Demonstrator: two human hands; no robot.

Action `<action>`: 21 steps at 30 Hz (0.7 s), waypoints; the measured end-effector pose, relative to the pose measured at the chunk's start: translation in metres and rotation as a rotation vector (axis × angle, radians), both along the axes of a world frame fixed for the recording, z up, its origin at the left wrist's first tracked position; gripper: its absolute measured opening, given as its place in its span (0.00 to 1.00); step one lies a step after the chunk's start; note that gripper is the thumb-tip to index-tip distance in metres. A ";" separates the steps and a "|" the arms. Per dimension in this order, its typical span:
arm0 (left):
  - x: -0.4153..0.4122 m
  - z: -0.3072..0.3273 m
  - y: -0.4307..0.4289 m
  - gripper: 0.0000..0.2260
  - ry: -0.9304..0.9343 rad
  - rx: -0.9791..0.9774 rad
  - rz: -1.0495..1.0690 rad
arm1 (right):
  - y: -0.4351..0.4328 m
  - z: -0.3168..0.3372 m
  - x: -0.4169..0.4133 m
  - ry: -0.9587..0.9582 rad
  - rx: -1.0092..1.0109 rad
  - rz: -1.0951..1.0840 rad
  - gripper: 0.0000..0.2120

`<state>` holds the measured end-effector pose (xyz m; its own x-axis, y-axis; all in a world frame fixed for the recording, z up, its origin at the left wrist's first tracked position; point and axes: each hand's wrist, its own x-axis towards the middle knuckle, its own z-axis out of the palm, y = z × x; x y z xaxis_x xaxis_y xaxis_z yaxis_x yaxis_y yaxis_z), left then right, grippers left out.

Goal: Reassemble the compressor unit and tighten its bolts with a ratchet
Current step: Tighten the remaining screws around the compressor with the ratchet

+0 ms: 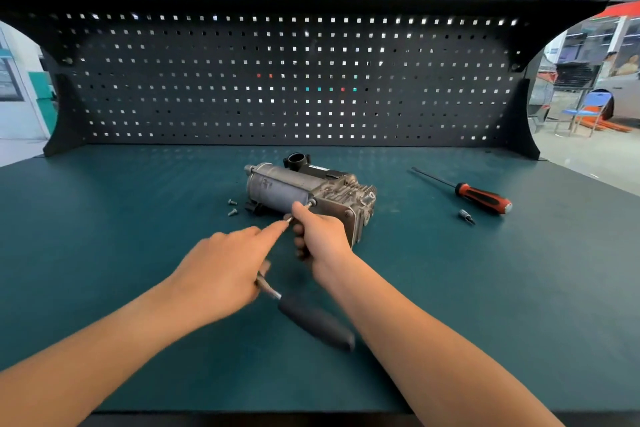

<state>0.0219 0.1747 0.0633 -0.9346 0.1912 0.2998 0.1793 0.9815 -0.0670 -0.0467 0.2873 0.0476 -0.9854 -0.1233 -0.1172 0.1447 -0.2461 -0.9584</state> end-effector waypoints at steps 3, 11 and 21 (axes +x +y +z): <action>0.008 -0.005 0.011 0.14 -0.304 1.288 -0.006 | 0.002 0.001 -0.001 -0.053 -0.079 0.024 0.14; 0.003 0.011 0.006 0.07 -0.563 1.971 0.099 | 0.006 0.000 -0.002 -0.071 -0.124 0.083 0.12; 0.004 0.007 0.012 0.31 0.074 -0.406 0.022 | 0.008 -0.002 -0.001 0.003 0.072 -0.008 0.16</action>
